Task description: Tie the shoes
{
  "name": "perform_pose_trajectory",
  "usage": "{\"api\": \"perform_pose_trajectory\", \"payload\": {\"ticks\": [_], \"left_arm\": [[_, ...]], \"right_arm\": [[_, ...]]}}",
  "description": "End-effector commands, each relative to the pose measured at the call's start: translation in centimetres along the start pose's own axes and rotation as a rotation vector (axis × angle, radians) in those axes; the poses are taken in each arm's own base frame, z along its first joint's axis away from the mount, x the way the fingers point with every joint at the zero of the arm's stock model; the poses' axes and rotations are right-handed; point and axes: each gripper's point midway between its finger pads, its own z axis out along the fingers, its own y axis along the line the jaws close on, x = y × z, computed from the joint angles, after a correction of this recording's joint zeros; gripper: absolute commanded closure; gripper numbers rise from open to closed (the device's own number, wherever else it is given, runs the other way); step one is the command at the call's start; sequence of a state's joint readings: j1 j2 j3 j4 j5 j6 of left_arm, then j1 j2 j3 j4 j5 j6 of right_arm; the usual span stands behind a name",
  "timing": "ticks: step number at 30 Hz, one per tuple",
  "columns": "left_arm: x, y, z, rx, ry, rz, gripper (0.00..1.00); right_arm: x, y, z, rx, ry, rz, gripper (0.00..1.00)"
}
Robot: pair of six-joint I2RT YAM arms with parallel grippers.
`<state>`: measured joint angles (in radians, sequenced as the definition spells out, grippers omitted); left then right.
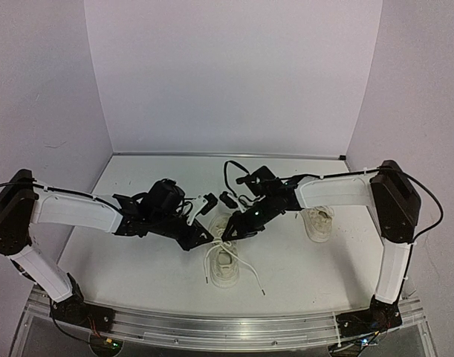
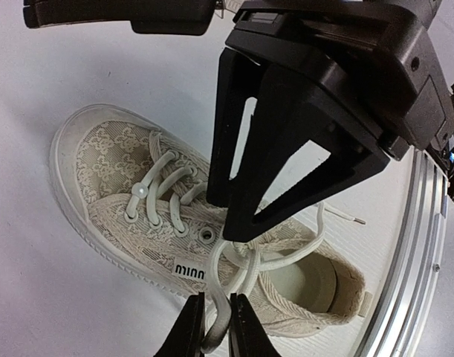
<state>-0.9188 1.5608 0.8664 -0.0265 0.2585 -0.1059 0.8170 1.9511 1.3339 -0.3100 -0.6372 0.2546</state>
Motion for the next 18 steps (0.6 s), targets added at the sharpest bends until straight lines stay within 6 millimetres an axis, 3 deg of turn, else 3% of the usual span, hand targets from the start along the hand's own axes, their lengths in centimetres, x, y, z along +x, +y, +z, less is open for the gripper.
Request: {"api": "perform_pose_trajectory", "payload": {"ticks": [1, 9, 18], "left_arm": [[-0.6, -0.2, -1.0, 0.011, -0.032, -0.001, 0.87], [-0.7, 0.0, -1.0, 0.004, -0.034, -0.002, 0.92], [-1.0, 0.0, -1.0, 0.01, -0.044, -0.003, 0.94]], "right_arm": [[-0.4, -0.2, 0.5, 0.039, 0.012, -0.035, 0.8], [-0.2, 0.4, -0.4, 0.043, 0.013, -0.054, 0.98], [0.2, 0.3, -0.6, 0.063, 0.023, -0.071, 0.91]]}}
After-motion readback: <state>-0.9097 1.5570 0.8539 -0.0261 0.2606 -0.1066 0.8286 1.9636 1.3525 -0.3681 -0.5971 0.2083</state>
